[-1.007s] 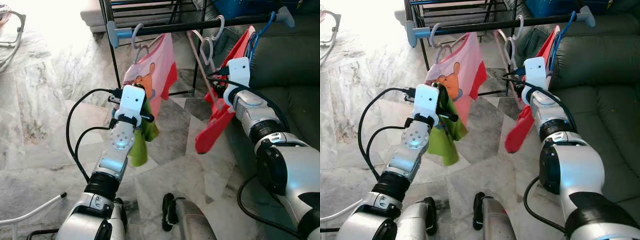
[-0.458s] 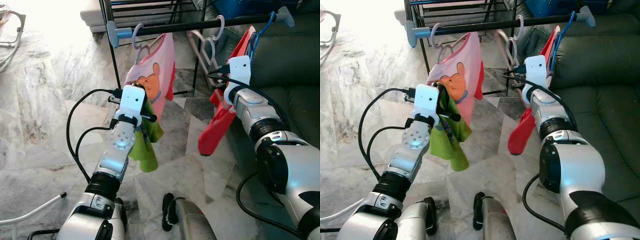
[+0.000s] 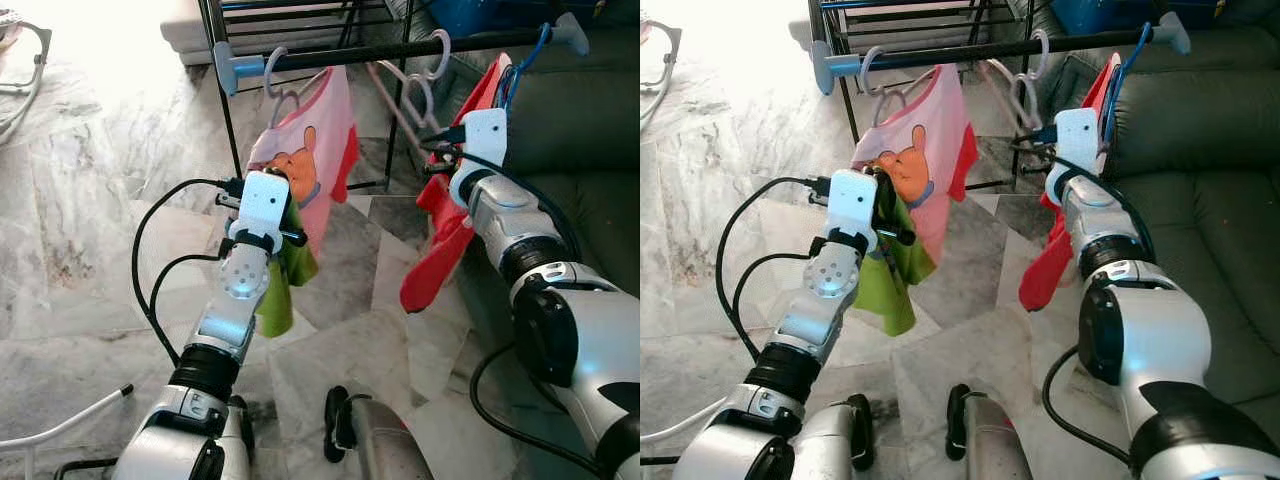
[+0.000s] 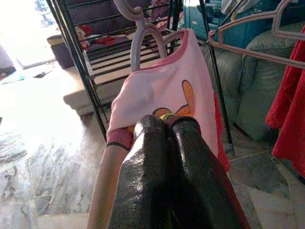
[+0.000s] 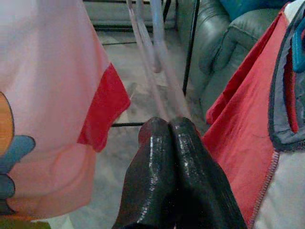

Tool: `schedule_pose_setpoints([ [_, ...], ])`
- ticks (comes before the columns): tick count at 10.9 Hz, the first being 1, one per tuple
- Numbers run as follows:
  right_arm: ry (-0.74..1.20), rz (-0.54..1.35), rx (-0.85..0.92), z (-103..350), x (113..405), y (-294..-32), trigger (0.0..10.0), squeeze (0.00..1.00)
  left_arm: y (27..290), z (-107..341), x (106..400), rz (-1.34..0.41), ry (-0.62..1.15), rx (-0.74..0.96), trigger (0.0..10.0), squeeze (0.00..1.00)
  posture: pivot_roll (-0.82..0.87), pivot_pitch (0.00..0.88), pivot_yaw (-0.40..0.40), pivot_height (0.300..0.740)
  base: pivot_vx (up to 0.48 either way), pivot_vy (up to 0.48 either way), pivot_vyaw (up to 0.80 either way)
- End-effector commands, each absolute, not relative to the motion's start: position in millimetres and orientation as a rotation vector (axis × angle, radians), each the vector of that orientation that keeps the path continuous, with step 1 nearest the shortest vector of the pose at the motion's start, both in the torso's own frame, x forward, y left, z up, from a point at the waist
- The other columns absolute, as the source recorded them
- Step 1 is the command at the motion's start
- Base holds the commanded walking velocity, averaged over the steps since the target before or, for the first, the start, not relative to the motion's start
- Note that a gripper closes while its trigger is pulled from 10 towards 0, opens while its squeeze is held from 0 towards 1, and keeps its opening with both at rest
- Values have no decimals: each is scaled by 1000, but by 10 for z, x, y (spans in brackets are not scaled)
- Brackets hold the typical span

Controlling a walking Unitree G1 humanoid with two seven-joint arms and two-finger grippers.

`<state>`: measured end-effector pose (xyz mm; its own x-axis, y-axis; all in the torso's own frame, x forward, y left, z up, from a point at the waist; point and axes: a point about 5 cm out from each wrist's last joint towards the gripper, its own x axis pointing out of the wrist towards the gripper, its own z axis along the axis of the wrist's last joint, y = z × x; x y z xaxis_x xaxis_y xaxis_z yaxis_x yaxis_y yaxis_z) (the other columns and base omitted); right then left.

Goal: Hang hanger

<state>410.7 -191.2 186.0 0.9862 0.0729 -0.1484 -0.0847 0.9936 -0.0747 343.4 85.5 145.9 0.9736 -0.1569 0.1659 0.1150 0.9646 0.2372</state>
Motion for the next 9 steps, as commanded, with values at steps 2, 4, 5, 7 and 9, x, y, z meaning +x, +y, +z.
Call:
schedule_pose_setpoints([
  [2, 45, 60, -91, 2066, 4146, -1939, 0, 0, 841, 1487, 3450, -143, -196, 228, 10000, 0, -44, 223, -70, 740, 0, 0, 0],
  [4, -16, 45, -97, 2131, 4140, -1984, 0, 0, 871, 1496, 3454, -122, -208, 244, 10000, 0, -54, 211, -60, 740, 0, 0, 0],
  [5, -57, 38, -80, 2125, 4118, -2019, 0, 0, 949, 1519, 3456, -77, -226, 246, 10000, 0, -63, 203, -40, 740, 0, 0, 0],
  [7, -112, 41, -62, 2031, 4061, -2012, 0, 0, 1015, 1492, 3465, -91, -216, 262, 10000, 0, -81, 189, -14, 740, 0, 0, 0],
  [9, -54, 60, -27, 1733, 3966, -2012, 10000, 0, 933, 1471, 3461, -128, -213, 272, 10000, 0, -82, 183, -16, 740, 0, 0, 0],
])
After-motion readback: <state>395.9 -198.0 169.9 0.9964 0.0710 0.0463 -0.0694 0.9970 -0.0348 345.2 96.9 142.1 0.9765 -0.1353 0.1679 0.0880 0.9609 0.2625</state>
